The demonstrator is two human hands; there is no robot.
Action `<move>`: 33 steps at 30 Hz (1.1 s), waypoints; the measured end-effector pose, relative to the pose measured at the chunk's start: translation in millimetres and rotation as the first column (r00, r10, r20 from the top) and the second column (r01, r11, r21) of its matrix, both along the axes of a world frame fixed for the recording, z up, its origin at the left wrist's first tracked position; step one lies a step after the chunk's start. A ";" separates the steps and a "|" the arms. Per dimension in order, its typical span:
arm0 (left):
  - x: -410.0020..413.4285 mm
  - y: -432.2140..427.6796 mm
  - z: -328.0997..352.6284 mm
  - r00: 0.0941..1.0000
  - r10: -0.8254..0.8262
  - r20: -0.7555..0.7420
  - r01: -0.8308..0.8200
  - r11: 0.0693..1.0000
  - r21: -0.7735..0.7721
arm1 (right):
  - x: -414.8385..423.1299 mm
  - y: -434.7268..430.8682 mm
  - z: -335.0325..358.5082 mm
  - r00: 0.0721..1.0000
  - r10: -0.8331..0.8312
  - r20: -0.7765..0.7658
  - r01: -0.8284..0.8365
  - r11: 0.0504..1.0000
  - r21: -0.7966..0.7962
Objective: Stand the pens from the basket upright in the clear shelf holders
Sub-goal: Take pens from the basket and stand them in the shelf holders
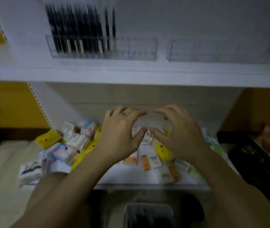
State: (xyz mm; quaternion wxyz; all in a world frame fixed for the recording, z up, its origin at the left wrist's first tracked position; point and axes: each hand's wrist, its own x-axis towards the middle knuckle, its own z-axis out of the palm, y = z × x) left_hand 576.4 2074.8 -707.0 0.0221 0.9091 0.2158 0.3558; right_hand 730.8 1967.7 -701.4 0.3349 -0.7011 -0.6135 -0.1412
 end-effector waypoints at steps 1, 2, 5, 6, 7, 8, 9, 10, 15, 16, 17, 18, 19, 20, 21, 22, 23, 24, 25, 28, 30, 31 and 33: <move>1.7 -4.7 -17.5 1.000 -0.001 -0.024 -0.001 0.999 -0.051 | 0.6 -4.8 -17.6 0.999 -0.023 -0.031 0.022 0.998 -0.058; 3.7 -8.5 -35.2 0.998 0.003 -0.056 -0.009 0.995 -0.103 | 1.5 -8.9 -35.5 0.997 -0.042 -0.062 0.034 0.992 -0.121; 12.7 -15.5 -88.9 0.980 -0.001 -0.200 -0.058 0.956 -0.289 | 6.3 -15.9 -90.4 0.989 -0.094 -0.117 0.048 0.939 -0.342; 15.6 -16.8 -106.9 0.967 -0.011 -0.253 -0.081 0.932 -0.353 | 7.7 -17.2 -108.2 0.986 -0.107 -0.128 0.044 0.907 -0.419; 18.4 -18.0 -124.3 0.954 -0.021 -0.299 -0.110 0.903 -0.415 | 9.4 -18.1 -125.0 0.984 -0.118 -0.136 0.037 0.871 -0.489; 21.1 -19.6 -141.5 0.940 -0.028 -0.339 -0.144 0.870 -0.472 | 10.8 -18.8 -141.0 0.980 -0.133 -0.147 0.029 0.832 -0.554; 23.6 -22.1 -158.3 0.926 -0.033 -0.377 -0.183 0.832 -0.523 | 12.3 -19.6 -156.5 0.974 -0.155 -0.164 0.022 0.788 -0.615; 25.5 -25.4 -175.6 0.908 -0.039 -0.418 -0.228 0.791 -0.568 | 13.3 -20.6 -171.6 0.967 -0.181 -0.181 0.014 0.743 -0.669; 29.4 -49.5 -254.9 0.809 -0.180 -0.560 -0.372 0.580 -0.724 | 9.0 -26.7 -243.9 0.928 -0.258 -0.270 -0.087 0.553 -0.829; 28.0 -53.9 -269.1 0.791 -0.213 -0.574 -0.402 0.525 -0.750 | 7.4 -28.1 -257.2 0.917 -0.271 -0.292 -0.116 0.518 -0.847; 26.0 -57.4 -283.7 0.765 -0.236 -0.600 -0.442 0.484 -0.755 | 5.8 -29.1 -269.1 0.909 -0.287 -0.303 -0.137 0.480 -0.867; 23.2 -60.1 -298.1 0.734 -0.247 -0.632 -0.488 0.456 -0.744 | 4.5 -30.4 -280.2 0.906 -0.296 -0.302 -0.149 0.445 -0.883; 19.9 -62.6 -312.2 0.711 -0.253 -0.657 -0.526 0.428 -0.734 | 3.5 -31.1 -291.1 0.905 -0.302 -0.300 -0.157 0.419 -0.894; 16.7 -65.1 -325.3 0.697 -0.264 -0.666 -0.550 0.398 -0.734 | 2.4 -31.9 -302.1 0.898 -0.315 -0.309 -0.170 0.399 -0.901; 13.6 -68.2 -337.2 0.688 -0.283 -0.668 -0.563 0.374 -0.737 | 1.4 -32.3 -313.3 0.885 -0.338 -0.320 -0.186 0.375 -0.908; 11.0 -71.0 -348.1 0.675 -0.311 -0.669 -0.567 0.360 -0.740 | 0.4 -32.3 -324.3 0.870 -0.368 -0.328 -0.202 0.342 -0.918; 9.1 -74.0 -357.2 0.662 -0.348 -0.664 -0.562 0.356 -0.747 | -0.8 -33.3 -335.4 0.852 -0.403 -0.333 -0.220 0.301 -0.928; 8.6 -76.5 -365.0 0.645 -0.389 -0.658 -0.554 0.357 -0.753 | -2.8 -35.2 -345.5 0.834 -0.438 -0.335 -0.237 0.264 -0.935; 9.4 -78.8 -371.5 0.636 -0.420 -0.647 -0.545 0.350 -0.762 | -5.6 -38.2 -355.8 0.818 -0.471 -0.330 -0.244 0.235 -0.941; 19.7 -86.2 -387.6 0.640 -0.460 -0.615 -0.543 0.295 -0.786 | -14.8 -49.1 -382.7 0.785 -0.548 -0.289 -0.220 0.190 -0.957; 28.0 -92.0 -396.3 0.636 -0.459 -0.621 -0.562 0.277 -0.780 | -21.2 -54.1 -391.4 0.782 -0.572 -0.247 -0.211 0.130 -0.969; 31.3 -95.8 -400.6 0.630 -0.462 -0.625 -0.573 0.267 -0.775 | -22.4 -56.6 -394.7 0.789 -0.566 -0.238 -0.221 0.100 -0.970; 35.8 -105.7 -409.4 0.618 -0.479 -0.623 -0.579 0.259 -0.773 | -21.8 -64.3 -401.2 0.811 -0.545 -0.213 -0.214 0.063 -0.975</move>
